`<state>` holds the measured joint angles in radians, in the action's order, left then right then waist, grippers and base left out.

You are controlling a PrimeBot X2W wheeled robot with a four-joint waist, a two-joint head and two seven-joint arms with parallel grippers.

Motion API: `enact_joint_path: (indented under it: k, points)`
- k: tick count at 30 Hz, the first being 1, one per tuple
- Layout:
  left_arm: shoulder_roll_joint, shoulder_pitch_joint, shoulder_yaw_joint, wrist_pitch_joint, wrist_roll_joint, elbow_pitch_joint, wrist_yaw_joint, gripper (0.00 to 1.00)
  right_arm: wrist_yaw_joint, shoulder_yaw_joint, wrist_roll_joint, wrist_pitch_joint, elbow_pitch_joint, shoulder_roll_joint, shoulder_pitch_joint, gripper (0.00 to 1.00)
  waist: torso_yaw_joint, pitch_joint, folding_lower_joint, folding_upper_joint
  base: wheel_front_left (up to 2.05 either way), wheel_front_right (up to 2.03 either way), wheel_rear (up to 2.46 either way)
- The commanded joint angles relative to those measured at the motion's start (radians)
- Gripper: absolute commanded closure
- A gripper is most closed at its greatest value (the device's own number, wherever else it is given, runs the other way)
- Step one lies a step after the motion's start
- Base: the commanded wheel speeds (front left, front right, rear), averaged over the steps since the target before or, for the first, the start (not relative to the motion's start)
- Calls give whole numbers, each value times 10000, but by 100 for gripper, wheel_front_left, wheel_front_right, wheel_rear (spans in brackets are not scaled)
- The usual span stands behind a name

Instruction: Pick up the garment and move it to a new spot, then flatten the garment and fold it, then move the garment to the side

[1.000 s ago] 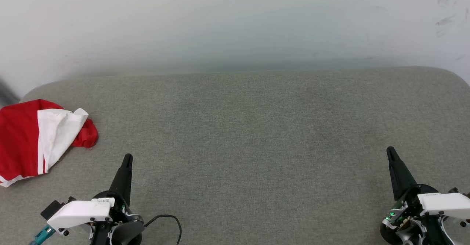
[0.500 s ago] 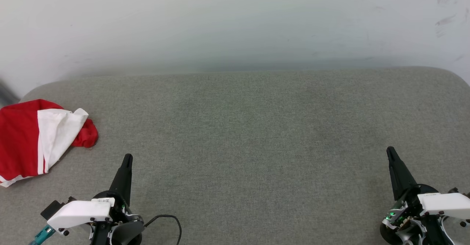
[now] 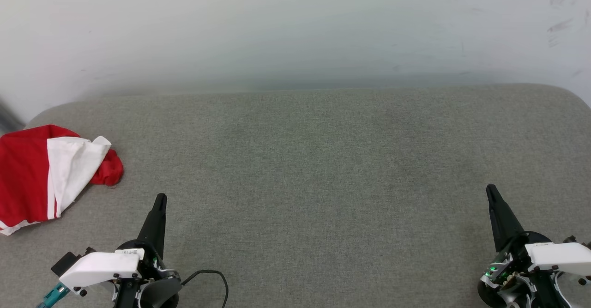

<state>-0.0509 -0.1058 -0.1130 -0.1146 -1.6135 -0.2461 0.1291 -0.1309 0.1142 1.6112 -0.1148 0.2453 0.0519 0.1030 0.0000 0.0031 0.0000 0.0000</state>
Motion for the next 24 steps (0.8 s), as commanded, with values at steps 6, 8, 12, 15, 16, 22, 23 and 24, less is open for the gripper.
enact_joint_path:
  k: [6, 8, 12, 15, 16, 22, 23, 24]
  points:
    - [11, -63, -20, -16, 15, -1, 30, 100, 3, -4, 34, -1, 9, -31, 108, 100, 0, 0, 0, 0, 0, 0, 0]
    - [11, -63, -23, -16, 15, -1, 30, 100, 3, -7, 34, -1, 9, -33, 108, 100, 0, 0, 0, 0, 0, 0, 0]
    - [11, -63, -20, -16, 15, -1, 30, 100, 3, -4, 34, -1, 9, -31, 108, 100, 0, 0, 0, 0, 0, 0, 0]
    - [0, 15, 10, 6, 1, -27, -2, 0, 0, 1, -5, 3, 27, 2, -16, 0, 0, 0, 0, 0, 0, 0, 0]
    - [8, 57, 26, 10, 1, -94, -8, 0, 2, -2, -6, 6, 89, 0, -67, 0, 0, 0, 0, 0, 0, 0, 0]
    - [27, 359, 119, 210, 55, -204, -12, 0, 2, -106, -152, 190, 259, -6, -355, 0, -5, 7, 0, 0, 0, 0, 0]
    - [27, 383, 126, 262, 77, -177, -11, 0, 2, -123, -196, 242, 244, -6, -369, 0, -7, 8, 0, 0, 0, 0, 0]
    - [26, 405, 133, 313, 99, -150, -11, 0, 2, -137, -247, 294, 231, -7, -382, 0, -9, 10, 0, 0, 0, 0, 0]
